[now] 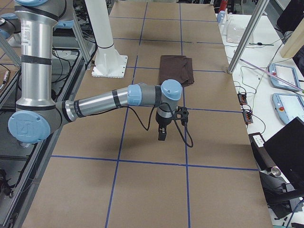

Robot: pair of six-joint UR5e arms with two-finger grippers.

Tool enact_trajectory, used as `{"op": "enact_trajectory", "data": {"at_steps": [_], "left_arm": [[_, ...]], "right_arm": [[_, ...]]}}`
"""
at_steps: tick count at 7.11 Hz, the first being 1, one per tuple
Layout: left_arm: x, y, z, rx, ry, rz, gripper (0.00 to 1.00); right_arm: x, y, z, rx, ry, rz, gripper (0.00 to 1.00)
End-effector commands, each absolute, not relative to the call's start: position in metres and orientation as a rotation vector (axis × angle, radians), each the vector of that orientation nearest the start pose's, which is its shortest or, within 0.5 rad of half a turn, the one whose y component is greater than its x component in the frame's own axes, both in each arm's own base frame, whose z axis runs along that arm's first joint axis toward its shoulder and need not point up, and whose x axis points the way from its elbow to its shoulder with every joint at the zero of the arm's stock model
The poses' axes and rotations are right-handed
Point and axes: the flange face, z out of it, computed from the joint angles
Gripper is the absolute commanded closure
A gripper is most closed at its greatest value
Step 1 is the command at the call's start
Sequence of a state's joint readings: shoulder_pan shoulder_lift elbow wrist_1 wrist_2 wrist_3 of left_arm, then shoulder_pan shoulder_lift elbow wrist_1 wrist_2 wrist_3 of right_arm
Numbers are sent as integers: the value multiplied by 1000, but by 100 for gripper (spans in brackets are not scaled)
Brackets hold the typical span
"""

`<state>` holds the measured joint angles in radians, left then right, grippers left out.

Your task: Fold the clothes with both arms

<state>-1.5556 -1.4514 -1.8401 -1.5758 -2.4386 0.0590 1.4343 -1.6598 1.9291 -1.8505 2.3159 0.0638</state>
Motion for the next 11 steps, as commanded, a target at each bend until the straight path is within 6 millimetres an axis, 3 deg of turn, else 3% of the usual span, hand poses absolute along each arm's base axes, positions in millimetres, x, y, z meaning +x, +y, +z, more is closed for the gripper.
{"op": "enact_trajectory", "data": {"at_steps": [1,3,6,11], "left_arm": [[-50,-444,586,139,868,126,0],[-49,-444,597,119,861,117,0],[-48,-445,598,116,860,120,0],[-48,-447,592,128,867,126,0]], "right_arm": [[6,-436,579,-131,-747,-45,0],[6,-434,582,-138,-757,-43,0],[16,-428,590,-137,-762,-43,0],[17,-433,576,-111,-778,-40,0]]}}
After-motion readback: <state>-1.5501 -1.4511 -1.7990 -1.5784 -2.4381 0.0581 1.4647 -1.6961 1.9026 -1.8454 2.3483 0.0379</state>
